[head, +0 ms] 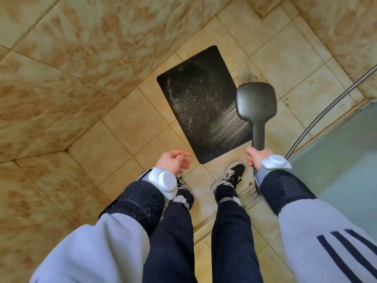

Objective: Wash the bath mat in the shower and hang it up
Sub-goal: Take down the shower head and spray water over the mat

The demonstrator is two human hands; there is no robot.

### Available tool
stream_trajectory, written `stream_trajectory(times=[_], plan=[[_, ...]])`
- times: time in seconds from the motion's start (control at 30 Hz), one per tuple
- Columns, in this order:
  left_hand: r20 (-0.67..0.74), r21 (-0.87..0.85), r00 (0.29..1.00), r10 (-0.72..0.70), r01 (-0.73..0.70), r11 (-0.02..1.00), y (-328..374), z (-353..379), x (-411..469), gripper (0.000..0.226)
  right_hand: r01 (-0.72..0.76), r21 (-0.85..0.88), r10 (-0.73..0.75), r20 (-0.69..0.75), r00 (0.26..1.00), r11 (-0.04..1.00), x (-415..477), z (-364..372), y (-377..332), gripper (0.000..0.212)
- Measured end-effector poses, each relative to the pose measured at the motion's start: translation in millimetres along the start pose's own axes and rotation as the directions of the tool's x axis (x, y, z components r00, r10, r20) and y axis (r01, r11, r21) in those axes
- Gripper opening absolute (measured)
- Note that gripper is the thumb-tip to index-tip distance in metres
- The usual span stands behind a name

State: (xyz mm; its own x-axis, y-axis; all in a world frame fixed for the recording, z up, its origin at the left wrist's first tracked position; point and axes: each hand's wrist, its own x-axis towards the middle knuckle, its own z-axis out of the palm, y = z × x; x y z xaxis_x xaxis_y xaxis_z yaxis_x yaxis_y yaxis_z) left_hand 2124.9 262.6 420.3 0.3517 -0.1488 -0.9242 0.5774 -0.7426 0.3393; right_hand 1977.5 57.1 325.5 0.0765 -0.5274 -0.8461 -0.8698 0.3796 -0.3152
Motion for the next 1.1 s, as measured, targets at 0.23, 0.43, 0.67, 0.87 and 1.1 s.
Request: stream_trajectory(times=[0.23, 0.43, 0.67, 0.87, 1.1], plan=[[0.009, 0.019, 1.0, 0.007, -0.007, 1.0, 7, 12, -1, 0.031, -0.075, 0.115, 0.071, 0.044, 0.997, 0.99, 8, -17, 11, 0.05], [0.005, 0.045, 1.0, 0.011, -0.012, 0.999, 10, 17, 0, 0.031, -0.23, 0.168, 0.21, 0.127, 0.969, 0.959, 3, -8, 26, 0.034], [0.009, 0.06, 1.0, 0.003, -0.003, 0.998, 11, 25, -2, 0.03, -0.24, 0.054, 0.221, 0.237, 0.946, 0.969, -4, 0, 31, 0.03], [0.007, 0.058, 1.0, 0.012, -0.013, 0.998, 12, 28, -6, 0.031, -0.116, -0.002, 0.114, 0.164, 0.98, 0.993, -2, -21, 33, 0.049], [0.013, 0.061, 1.0, 0.024, -0.025, 0.998, 13, 28, -10, 0.031, -0.06, 0.321, 0.054, 0.028, 0.998, 0.945, 10, -52, 14, 0.04]])
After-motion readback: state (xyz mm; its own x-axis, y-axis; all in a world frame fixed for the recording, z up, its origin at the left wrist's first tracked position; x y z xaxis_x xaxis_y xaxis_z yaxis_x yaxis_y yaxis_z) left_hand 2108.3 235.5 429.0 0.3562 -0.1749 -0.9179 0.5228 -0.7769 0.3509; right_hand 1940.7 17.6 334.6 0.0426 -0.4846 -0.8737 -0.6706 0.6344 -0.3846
